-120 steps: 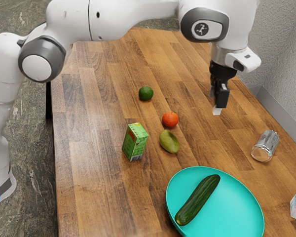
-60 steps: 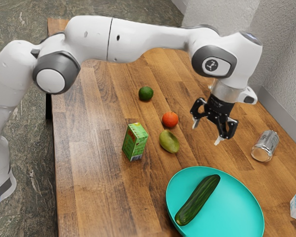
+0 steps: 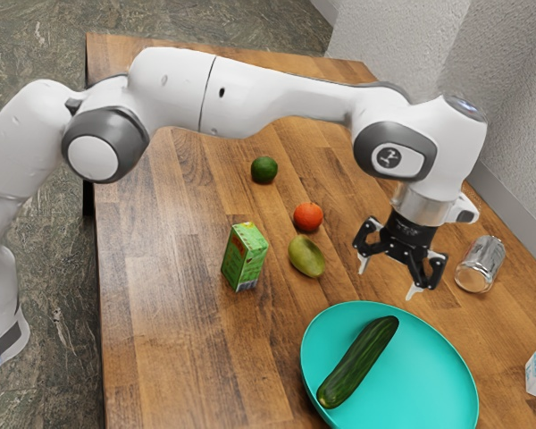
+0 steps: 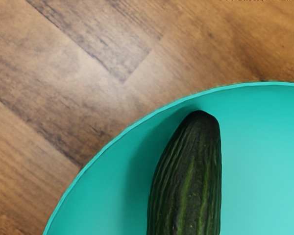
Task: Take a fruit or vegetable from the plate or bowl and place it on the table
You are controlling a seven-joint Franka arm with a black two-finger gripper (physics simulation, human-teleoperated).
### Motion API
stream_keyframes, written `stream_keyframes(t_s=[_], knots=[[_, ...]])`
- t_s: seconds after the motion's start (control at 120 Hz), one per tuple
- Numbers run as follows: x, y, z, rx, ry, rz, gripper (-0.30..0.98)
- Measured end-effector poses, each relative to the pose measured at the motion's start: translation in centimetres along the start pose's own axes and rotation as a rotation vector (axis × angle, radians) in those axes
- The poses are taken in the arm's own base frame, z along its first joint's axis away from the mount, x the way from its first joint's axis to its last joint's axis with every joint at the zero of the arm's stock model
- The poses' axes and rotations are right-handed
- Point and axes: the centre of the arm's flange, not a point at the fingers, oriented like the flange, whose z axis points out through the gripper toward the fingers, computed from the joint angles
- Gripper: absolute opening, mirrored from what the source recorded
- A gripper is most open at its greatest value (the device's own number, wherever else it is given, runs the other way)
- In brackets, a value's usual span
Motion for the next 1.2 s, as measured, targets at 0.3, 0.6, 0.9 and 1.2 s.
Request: stream_keyframes(t_s=[0.3,0.6,0.9,1.2], knots=[[-1.3,3.6,7.2,0.106,0.140,-0.067,0.67],[-4.3,5.7,8.3,0.081,0.165,-0.059,0.67],[-4.2,5.7,9.5,0.099,0.165,-0.092,0.67],[-4.7,5.9,9.5,0.084,0.181,-0.167,0.66]])
